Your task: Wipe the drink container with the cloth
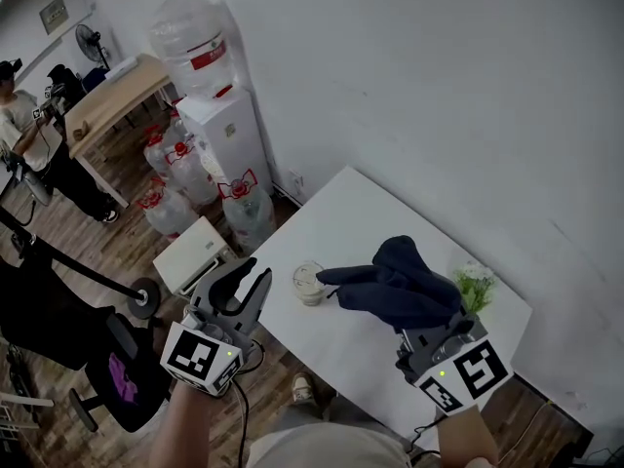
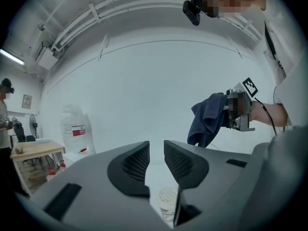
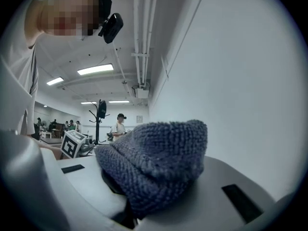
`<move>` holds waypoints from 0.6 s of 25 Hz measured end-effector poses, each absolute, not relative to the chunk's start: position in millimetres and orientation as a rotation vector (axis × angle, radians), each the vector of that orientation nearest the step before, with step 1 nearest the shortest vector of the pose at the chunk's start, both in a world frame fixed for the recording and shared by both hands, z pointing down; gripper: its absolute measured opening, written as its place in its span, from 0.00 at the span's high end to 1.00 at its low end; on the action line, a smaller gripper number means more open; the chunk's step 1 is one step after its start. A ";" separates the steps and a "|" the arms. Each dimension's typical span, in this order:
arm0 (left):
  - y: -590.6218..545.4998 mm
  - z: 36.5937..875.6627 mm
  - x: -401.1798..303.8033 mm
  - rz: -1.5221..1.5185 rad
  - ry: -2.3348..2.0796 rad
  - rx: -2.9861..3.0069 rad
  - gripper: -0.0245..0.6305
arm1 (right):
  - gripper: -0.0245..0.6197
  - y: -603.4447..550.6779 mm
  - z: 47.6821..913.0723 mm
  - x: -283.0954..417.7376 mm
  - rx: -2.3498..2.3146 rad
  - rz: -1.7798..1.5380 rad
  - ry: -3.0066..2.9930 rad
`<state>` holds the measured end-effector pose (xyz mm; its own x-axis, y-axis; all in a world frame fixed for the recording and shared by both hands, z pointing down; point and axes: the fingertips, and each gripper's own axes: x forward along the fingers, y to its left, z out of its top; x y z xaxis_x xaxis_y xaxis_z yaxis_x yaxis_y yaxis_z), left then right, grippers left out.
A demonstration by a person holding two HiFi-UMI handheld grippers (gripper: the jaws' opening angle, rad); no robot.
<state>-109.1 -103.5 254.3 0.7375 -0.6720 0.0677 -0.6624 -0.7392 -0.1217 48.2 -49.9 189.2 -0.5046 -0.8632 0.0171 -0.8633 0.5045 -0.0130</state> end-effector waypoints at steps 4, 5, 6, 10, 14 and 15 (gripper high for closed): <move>-91.4 241.5 -111.5 -0.159 1.056 -2.814 0.83 | 0.87 -34.7 172.5 41.8 1.558 -0.088 -2.700; -88.5 239.3 -112.7 -0.161 1.056 -2.799 0.84 | 0.87 -31.1 170.7 40.9 1.559 -0.105 -2.697; -85.3 236.9 -113.7 -0.158 1.058 -2.790 0.85 | 0.87 -27.6 169.3 40.5 1.564 -0.116 -2.693; -71.3 231.7 -115.8 -0.151 1.061 -2.776 0.87 | 0.87 -15.9 169.7 42.3 1.596 -0.112 -2.682; -57.7 235.5 -113.2 -0.145 1.053 -2.805 0.89 | 0.87 -10.8 182.1 41.1 1.584 -0.096 -2.656; -55.8 239.7 -115.8 -0.158 1.062 -2.803 0.89 | 0.87 -9.4 186.6 40.1 1.576 -0.088 -2.649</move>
<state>-115.8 -55.8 239.7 0.7456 -0.6647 0.0483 -0.6500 -0.7413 -0.1672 40.1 -9.4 186.6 -0.4760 -0.8792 0.0209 -0.8759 0.4761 0.0785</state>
